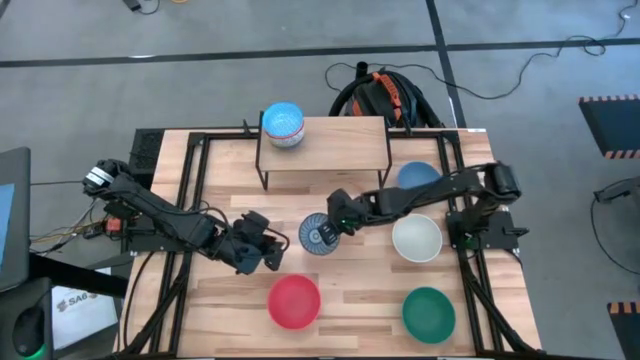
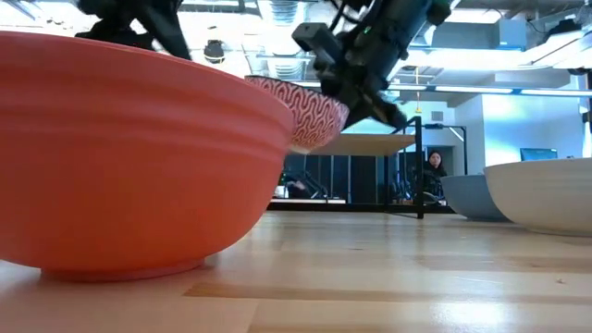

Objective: Place and stack bowls onto a shelf
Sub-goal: Stack the blue pattern bowl on top of the light blue pattern bowl on the shelf

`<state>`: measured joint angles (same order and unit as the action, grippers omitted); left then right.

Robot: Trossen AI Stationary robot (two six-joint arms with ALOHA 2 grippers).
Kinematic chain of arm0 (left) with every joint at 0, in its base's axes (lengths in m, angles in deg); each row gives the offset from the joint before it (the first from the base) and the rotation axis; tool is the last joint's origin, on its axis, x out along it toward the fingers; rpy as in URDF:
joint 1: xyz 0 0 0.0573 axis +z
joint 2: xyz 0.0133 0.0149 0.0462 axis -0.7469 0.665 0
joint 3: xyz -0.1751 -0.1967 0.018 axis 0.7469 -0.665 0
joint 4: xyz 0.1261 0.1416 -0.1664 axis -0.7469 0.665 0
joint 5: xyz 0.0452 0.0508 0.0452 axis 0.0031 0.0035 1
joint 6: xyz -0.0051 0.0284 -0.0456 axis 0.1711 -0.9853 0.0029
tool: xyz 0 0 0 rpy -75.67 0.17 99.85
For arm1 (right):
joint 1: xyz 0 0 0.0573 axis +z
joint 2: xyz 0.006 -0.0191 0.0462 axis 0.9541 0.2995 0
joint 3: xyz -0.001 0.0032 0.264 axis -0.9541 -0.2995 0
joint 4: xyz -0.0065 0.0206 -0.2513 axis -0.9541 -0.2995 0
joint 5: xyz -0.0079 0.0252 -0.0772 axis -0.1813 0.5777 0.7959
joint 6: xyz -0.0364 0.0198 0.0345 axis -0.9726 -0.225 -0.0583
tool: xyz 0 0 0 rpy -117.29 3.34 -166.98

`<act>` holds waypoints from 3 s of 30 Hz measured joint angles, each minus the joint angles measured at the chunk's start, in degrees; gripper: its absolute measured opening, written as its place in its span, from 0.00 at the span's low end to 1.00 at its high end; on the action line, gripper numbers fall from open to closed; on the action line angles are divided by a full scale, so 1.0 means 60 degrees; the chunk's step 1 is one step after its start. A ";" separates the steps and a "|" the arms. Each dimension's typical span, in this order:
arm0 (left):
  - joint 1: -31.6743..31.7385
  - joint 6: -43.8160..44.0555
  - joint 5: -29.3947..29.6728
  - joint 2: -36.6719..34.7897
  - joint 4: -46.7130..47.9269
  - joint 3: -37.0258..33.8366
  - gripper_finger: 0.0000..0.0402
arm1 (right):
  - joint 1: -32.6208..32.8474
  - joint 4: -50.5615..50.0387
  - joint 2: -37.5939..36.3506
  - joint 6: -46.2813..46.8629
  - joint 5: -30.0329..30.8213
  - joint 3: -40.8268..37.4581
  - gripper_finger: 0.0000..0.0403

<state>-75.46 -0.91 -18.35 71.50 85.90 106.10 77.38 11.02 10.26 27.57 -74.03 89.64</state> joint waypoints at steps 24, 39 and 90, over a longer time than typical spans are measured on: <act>0.0184 -0.2355 0.2085 0.0002 -0.2183 -0.0013 0.32 | 0.0946 -0.2043 -0.0175 -0.0126 0.2986 0.2343 0.10; 0.0986 -0.1555 0.1960 0.0004 -0.2019 -0.0018 0.43 | 0.0935 -0.2676 -0.0167 0.0386 0.3383 0.2488 0.10; 0.3019 -0.3139 0.0109 0.0519 -0.2789 0.0616 0.24 | 0.0262 -0.4388 -0.0104 -0.0373 0.2935 0.3694 0.12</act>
<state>-57.34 -19.74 -17.70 74.62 69.17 109.79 78.95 -15.30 9.64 25.33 -56.42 111.81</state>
